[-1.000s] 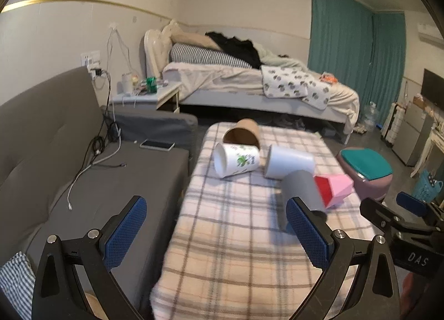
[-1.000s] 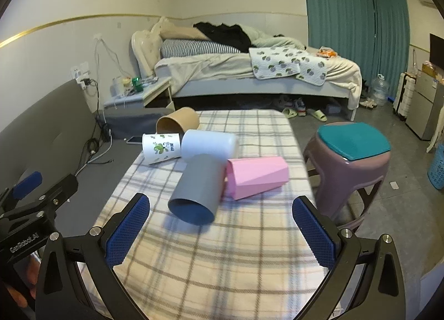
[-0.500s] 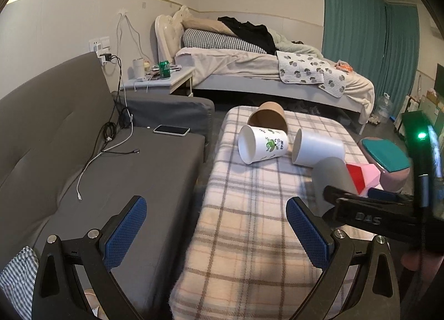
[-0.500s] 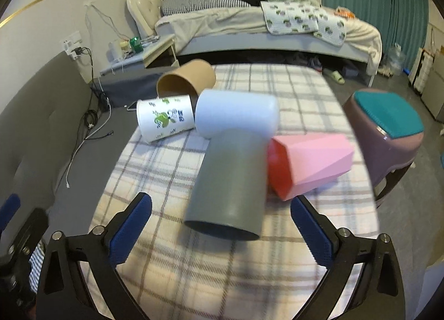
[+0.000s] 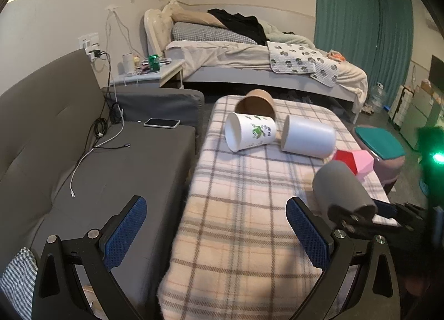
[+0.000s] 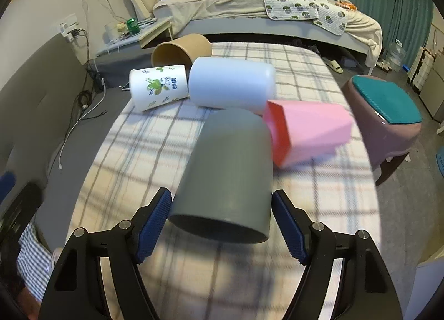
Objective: Flip cup upside down
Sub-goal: 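Move the right gripper toward the grey cup lying on its side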
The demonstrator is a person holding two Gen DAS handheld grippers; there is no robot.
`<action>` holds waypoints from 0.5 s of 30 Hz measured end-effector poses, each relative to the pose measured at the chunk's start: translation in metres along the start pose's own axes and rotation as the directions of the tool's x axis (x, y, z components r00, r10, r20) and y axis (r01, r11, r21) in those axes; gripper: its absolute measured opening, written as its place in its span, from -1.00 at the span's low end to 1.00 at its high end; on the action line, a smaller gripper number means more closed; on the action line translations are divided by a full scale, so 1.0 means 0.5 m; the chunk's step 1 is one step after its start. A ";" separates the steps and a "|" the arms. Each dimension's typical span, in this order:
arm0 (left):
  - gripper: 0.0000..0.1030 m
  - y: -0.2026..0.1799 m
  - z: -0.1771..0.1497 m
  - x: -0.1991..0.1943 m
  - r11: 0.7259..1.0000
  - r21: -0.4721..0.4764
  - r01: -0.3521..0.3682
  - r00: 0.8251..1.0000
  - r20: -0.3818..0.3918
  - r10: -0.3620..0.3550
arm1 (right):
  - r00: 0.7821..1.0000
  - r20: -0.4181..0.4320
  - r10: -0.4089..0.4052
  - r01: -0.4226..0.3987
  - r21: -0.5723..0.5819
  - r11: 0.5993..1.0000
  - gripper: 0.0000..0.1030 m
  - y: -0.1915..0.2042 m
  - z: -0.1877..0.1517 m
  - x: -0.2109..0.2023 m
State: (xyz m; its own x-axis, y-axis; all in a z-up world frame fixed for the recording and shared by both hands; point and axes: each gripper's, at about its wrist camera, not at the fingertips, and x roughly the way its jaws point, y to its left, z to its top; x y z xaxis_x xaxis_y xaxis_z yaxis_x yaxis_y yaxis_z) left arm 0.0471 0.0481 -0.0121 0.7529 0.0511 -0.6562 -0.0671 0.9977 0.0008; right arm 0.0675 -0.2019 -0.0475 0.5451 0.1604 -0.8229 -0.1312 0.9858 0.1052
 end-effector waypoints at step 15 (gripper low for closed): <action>1.00 -0.047 -0.011 -0.022 0.998 0.030 0.047 0.999 -0.020 -0.046 | 0.998 -0.019 0.058 -0.058 0.018 0.998 0.44 -0.007 -0.143 -0.088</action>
State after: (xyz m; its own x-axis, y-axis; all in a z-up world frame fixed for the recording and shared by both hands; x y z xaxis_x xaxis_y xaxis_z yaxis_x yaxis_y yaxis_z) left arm 0.0370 0.0237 -0.0091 0.7422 0.0041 -0.6702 -0.0119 0.9999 -0.0071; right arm -0.0152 -0.2159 -0.0514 0.5206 0.2163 -0.8259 -0.1472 0.9756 0.1627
